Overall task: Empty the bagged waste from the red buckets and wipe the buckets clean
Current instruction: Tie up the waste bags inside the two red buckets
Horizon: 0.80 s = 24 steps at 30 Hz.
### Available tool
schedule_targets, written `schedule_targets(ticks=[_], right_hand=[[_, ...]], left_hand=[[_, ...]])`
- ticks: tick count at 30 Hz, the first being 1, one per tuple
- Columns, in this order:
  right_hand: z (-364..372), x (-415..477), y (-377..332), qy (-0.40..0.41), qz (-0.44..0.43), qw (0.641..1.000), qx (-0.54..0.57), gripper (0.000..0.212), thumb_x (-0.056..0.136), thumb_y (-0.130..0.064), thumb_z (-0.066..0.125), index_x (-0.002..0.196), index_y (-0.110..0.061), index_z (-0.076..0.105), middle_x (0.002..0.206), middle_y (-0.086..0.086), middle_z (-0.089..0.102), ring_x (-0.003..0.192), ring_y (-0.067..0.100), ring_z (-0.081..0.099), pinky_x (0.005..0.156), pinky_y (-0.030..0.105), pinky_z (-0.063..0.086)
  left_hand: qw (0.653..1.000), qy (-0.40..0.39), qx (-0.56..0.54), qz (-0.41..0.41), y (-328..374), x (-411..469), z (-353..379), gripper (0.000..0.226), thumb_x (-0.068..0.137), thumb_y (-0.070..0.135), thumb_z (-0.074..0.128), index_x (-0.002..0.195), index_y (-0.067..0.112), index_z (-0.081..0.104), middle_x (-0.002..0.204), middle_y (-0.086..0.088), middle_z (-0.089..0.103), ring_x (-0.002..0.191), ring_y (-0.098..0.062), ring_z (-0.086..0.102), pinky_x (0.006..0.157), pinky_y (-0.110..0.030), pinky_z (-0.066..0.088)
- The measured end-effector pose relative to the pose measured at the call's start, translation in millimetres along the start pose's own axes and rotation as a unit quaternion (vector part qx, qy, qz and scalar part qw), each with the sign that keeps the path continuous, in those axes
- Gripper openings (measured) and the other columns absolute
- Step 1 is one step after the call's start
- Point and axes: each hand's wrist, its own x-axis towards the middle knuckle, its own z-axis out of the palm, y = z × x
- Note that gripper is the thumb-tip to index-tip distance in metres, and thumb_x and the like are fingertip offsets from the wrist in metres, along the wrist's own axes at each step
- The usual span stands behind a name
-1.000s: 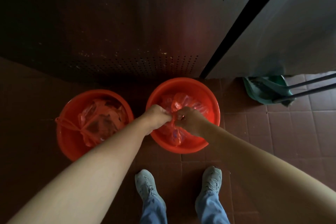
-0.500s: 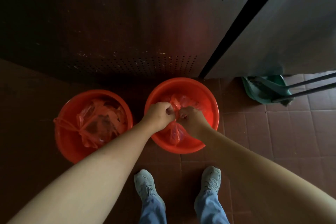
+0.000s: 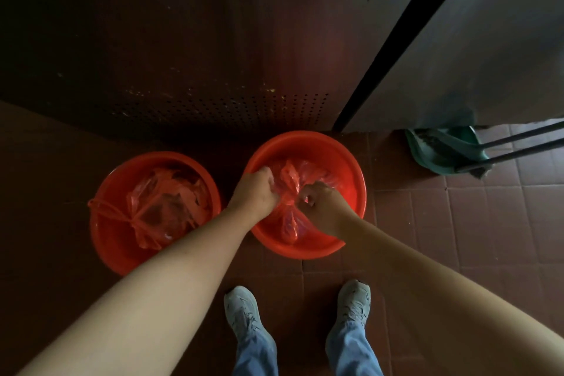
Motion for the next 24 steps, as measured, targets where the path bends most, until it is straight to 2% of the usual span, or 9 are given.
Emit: schedule_targets(ticks=[3, 6, 8, 11, 14, 17, 19, 21, 24], right_hand=[[-11, -3, 11, -0.004, 0.017, 0.999, -0.027, 0.008, 0.092, -0.027, 0.064, 0.086, -0.021, 0.065, 0.091, -0.001, 0.057, 0.076, 0.019, 0.057, 0.068, 0.03, 0.045], [-19, -10, 26, 0.04, 0.124, 0.991, 0.001, 0.021, 0.09, -0.031, 0.062, 0.071, -0.021, 0.058, 0.071, -0.007, 0.058, 0.067, 0.018, 0.056, 0.06, 0.029, 0.045], [-21, -14, 31, 0.114, 0.216, 0.968, 0.054, 0.028, 0.089, -0.031, 0.062, 0.067, -0.015, 0.059, 0.061, -0.006, 0.058, 0.062, 0.019, 0.056, 0.055, 0.027, 0.043], [-23, -17, 31, 0.206, 0.318, 0.923, 0.068, 0.023, 0.088, -0.031, 0.058, 0.073, -0.014, 0.061, 0.073, 0.002, 0.063, 0.068, 0.026, 0.06, 0.062, 0.031, 0.05], [-25, -19, 29, 0.134, 0.284, 0.941, -0.125, 0.016, 0.095, -0.03, 0.051, 0.104, -0.02, 0.059, 0.096, 0.003, 0.058, 0.078, 0.029, 0.061, 0.066, 0.034, 0.045], [-34, -13, 27, 0.065, 0.229, 0.941, -0.24, 0.033, 0.097, -0.024, 0.051, 0.128, -0.023, 0.04, 0.118, 0.007, 0.054, 0.087, 0.032, 0.066, 0.062, 0.036, 0.04], [-45, -7, 29, 0.076, 0.279, 0.939, -0.184, 0.039, 0.093, -0.029, 0.056, 0.128, -0.022, 0.04, 0.115, 0.006, 0.057, 0.089, 0.032, 0.066, 0.064, 0.036, 0.042], [-54, -4, 34, 0.088, 0.368, 0.924, -0.051, 0.042, 0.085, -0.036, 0.062, 0.121, -0.02, 0.048, 0.103, 0.005, 0.063, 0.084, 0.03, 0.066, 0.067, 0.037, 0.051], [-57, -6, 43, 0.067, 0.365, 0.928, -0.036, 0.039, 0.081, -0.041, 0.064, 0.113, -0.021, 0.054, 0.093, 0.001, 0.065, 0.077, 0.025, 0.066, 0.068, 0.038, 0.058]], left_hand=[[0.992, 0.03, -0.067, -0.106, -5, 5, -3, 0.017, 0.082, 0.028, 0.075, 0.09, 0.021, 0.062, 0.09, -0.002, 0.068, 0.084, -0.022, 0.066, 0.071, -0.026, 0.049], [0.978, 0.027, -0.074, -0.194, -17, 12, -13, 0.023, 0.08, 0.035, 0.077, 0.09, 0.016, 0.071, 0.096, -0.006, 0.073, 0.095, -0.028, 0.069, 0.072, -0.025, 0.044], [0.974, 0.03, -0.059, -0.218, -19, 13, -14, 0.027, 0.08, 0.035, 0.076, 0.094, 0.012, 0.072, 0.1, -0.01, 0.075, 0.098, -0.03, 0.07, 0.074, -0.027, 0.047], [0.976, 0.037, -0.058, -0.207, -12, 9, -7, 0.02, 0.081, 0.03, 0.073, 0.093, 0.018, 0.064, 0.103, -0.007, 0.071, 0.095, -0.029, 0.067, 0.073, -0.028, 0.048], [0.985, 0.035, -0.009, -0.166, -3, 0, 2, 0.014, 0.084, 0.029, 0.063, 0.095, 0.02, 0.065, 0.101, -0.003, 0.07, 0.095, -0.029, 0.067, 0.076, -0.033, 0.054], [0.99, 0.03, 0.069, -0.122, -2, -8, 6, 0.016, 0.088, 0.031, 0.057, 0.1, 0.024, 0.065, 0.1, 0.0, 0.068, 0.097, -0.028, 0.067, 0.081, -0.042, 0.058], [0.988, -0.005, 0.049, -0.147, -5, -7, 6, 0.016, 0.087, 0.028, 0.057, 0.101, 0.025, 0.064, 0.102, -0.001, 0.068, 0.098, -0.028, 0.066, 0.084, -0.041, 0.057], [0.984, -0.033, -0.002, -0.177, -6, -4, 2, 0.013, 0.085, 0.025, 0.059, 0.097, 0.024, 0.064, 0.101, -0.002, 0.068, 0.096, -0.028, 0.066, 0.085, -0.039, 0.057], [0.986, -0.023, -0.014, -0.164, -6, 1, -6, 0.001, 0.085, 0.026, 0.06, 0.086, 0.026, 0.06, 0.098, 0.001, 0.068, 0.094, -0.027, 0.065, 0.085, -0.04, 0.057]])
